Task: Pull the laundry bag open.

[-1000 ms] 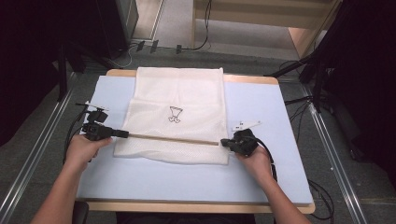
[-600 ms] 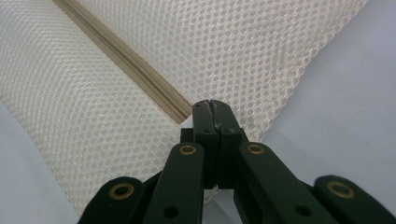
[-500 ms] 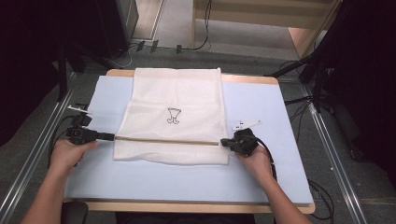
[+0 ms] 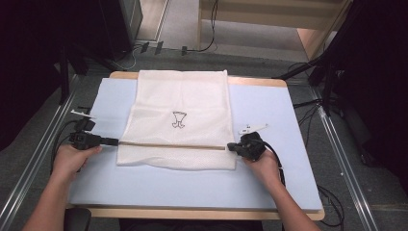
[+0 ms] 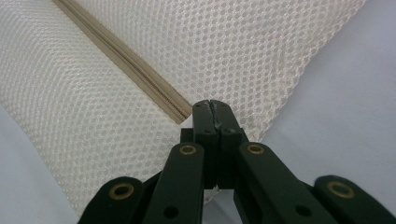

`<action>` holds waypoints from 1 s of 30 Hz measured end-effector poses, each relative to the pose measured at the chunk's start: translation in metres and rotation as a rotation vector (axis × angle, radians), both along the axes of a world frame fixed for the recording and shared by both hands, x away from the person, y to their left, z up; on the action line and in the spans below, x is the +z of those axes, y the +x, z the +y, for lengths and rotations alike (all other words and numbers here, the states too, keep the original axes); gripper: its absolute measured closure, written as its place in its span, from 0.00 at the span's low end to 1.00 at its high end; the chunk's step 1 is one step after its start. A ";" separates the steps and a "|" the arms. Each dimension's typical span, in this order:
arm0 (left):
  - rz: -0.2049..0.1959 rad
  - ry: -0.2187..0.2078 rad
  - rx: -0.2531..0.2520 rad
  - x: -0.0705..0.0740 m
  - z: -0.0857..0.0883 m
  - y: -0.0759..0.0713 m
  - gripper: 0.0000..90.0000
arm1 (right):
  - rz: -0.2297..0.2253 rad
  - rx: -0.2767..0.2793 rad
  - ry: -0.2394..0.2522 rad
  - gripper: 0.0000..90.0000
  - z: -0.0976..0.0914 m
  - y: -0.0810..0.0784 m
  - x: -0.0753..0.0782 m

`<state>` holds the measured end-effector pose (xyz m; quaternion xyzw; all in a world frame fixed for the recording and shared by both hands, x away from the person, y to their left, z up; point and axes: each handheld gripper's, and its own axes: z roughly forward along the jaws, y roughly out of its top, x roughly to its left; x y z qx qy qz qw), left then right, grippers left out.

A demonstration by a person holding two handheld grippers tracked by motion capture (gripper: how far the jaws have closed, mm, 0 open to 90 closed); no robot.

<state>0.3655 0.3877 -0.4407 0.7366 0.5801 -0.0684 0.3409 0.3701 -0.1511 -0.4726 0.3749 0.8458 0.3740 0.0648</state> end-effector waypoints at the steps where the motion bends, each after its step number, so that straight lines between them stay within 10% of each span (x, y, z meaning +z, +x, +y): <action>1: 0.004 -0.003 -0.002 0.000 0.000 0.000 0.99 | 0.003 -0.001 0.001 1.00 0.000 0.000 0.000; 22: -0.012 -0.012 -0.035 -0.003 -0.007 -0.004 0.92 | 0.031 -0.057 0.020 0.69 -0.010 -0.014 0.010; 30: -0.005 -0.024 -0.048 -0.008 -0.012 -0.007 0.93 | 0.074 -0.052 -0.002 0.93 -0.014 -0.019 0.003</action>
